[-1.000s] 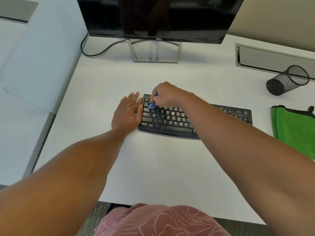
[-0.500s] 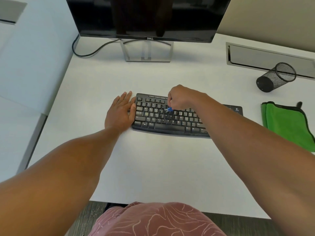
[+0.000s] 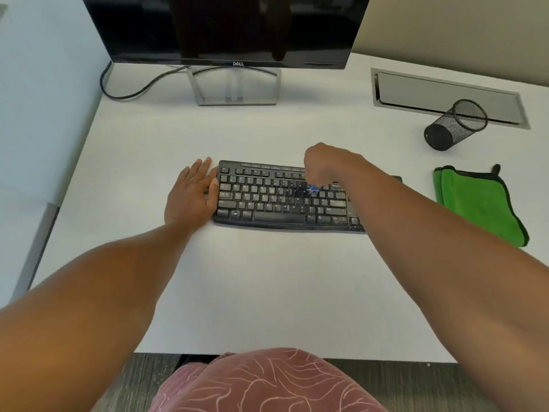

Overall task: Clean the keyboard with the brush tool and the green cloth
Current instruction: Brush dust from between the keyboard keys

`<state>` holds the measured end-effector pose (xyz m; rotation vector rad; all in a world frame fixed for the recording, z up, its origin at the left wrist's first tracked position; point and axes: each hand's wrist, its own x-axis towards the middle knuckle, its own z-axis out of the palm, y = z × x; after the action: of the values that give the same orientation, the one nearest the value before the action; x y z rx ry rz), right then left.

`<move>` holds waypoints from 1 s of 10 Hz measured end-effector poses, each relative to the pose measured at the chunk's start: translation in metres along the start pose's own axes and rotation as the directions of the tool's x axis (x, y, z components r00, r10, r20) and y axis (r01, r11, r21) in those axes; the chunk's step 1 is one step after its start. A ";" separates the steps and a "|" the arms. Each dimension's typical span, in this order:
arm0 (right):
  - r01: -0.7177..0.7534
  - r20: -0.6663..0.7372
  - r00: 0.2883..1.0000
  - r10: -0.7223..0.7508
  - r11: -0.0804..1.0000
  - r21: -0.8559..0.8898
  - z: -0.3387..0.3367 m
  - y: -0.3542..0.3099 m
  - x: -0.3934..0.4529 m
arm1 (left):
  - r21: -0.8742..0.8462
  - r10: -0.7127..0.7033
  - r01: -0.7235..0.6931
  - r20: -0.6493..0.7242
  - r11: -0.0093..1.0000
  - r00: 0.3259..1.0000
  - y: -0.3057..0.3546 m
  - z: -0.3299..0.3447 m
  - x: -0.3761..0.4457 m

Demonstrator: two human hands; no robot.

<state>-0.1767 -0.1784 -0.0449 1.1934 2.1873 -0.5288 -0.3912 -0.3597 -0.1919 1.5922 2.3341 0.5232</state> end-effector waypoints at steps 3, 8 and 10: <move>0.030 0.001 1.000 -0.030 0.995 0.098 0.003 0.018 -0.004 | 0.002 -0.004 0.004 0.001 1.000 1.000 0.001 0.000 -0.001; -0.133 -0.031 0.991 0.132 0.991 -0.011 0.003 0.047 -0.009 | -0.006 -0.014 0.014 0.008 1.000 1.000 0.001 -0.001 -0.001; -0.124 -0.064 0.990 0.129 0.989 0.077 -0.006 0.046 -0.006 | -0.002 -0.012 0.012 0.012 1.000 1.000 0.001 -0.001 -0.001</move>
<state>-0.1363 -0.1547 -0.0390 1.3985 2.1469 -0.5252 -0.3903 -0.3605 -0.1906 1.5750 2.3316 0.5121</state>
